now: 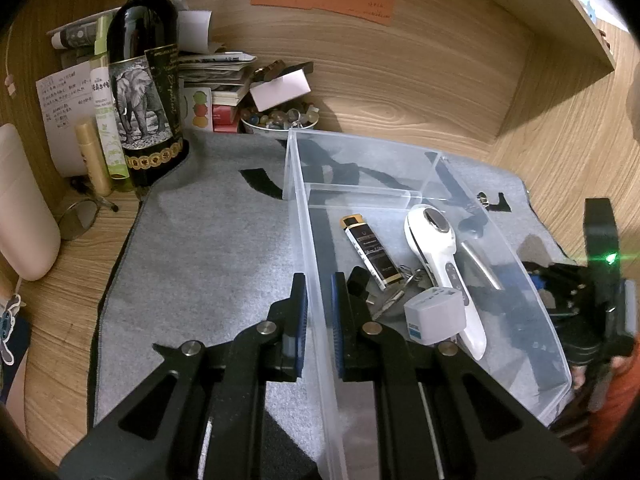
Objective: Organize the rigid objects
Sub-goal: 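Carry the flashlight over the box and lower it inside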
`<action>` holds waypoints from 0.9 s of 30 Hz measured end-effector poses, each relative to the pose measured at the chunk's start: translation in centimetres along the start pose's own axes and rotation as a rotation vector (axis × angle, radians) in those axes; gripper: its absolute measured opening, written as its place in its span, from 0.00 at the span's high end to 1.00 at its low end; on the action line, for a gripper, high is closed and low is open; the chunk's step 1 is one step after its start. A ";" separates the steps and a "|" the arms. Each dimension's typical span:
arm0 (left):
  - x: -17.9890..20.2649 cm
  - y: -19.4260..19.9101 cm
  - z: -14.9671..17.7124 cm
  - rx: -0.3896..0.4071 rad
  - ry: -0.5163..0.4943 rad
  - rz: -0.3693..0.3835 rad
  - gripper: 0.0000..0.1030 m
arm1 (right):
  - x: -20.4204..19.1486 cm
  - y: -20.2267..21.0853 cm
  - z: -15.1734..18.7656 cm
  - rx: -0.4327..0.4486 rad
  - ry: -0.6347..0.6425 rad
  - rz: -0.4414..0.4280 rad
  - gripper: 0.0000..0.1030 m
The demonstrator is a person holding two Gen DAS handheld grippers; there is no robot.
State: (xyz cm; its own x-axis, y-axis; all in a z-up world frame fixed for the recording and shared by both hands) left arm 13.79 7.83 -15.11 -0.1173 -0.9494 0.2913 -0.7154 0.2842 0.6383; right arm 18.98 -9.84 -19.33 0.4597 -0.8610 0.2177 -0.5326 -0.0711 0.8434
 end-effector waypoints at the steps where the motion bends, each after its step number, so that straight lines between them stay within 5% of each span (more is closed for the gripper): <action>1: 0.0 0.0 0.0 0.000 -0.001 0.000 0.90 | 0.0 -0.1 0.0 0.026 -0.009 -0.005 0.60; 4: 0.1 0.0 0.1 0.000 -0.004 -0.006 0.90 | 0.3 -0.3 -0.2 0.037 -0.044 -0.043 0.85; 12: 0.0 0.0 0.2 0.001 -0.006 -0.010 0.90 | 1.8 1.8 -0.9 0.097 -0.086 -0.012 0.87; 13: 0.0 0.1 0.2 0.001 -0.006 -0.009 0.90 | 2.0 2.5 -1.3 0.117 -0.091 -0.008 0.95; 19: 0.0 0.0 0.2 0.002 -0.002 -0.004 0.90 | 2.7 6.8 -3.9 0.251 -0.085 -0.005 0.94; 27: -0.1 0.3 0.3 0.005 -0.003 0.004 0.90 | 1.6 1.6 -2.0 0.069 -0.049 -0.014 0.92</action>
State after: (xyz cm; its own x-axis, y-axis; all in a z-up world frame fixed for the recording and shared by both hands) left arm 13.41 7.99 -15.13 -0.1223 -0.9485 0.2922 -0.7185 0.2877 0.6333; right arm 20.30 -10.35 -16.63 0.4329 -0.8833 0.1800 -0.5749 -0.1167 0.8099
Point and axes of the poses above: each gripper's, at about its wrist camera, not at the fingertips, and y roughly against the way its jaws point, x to its right, z to its underside, the point moved 5 cm from there along -y, roughly the way its jaws point, and after that the axes turned 12 degrees about z, right-handed, at the moved point
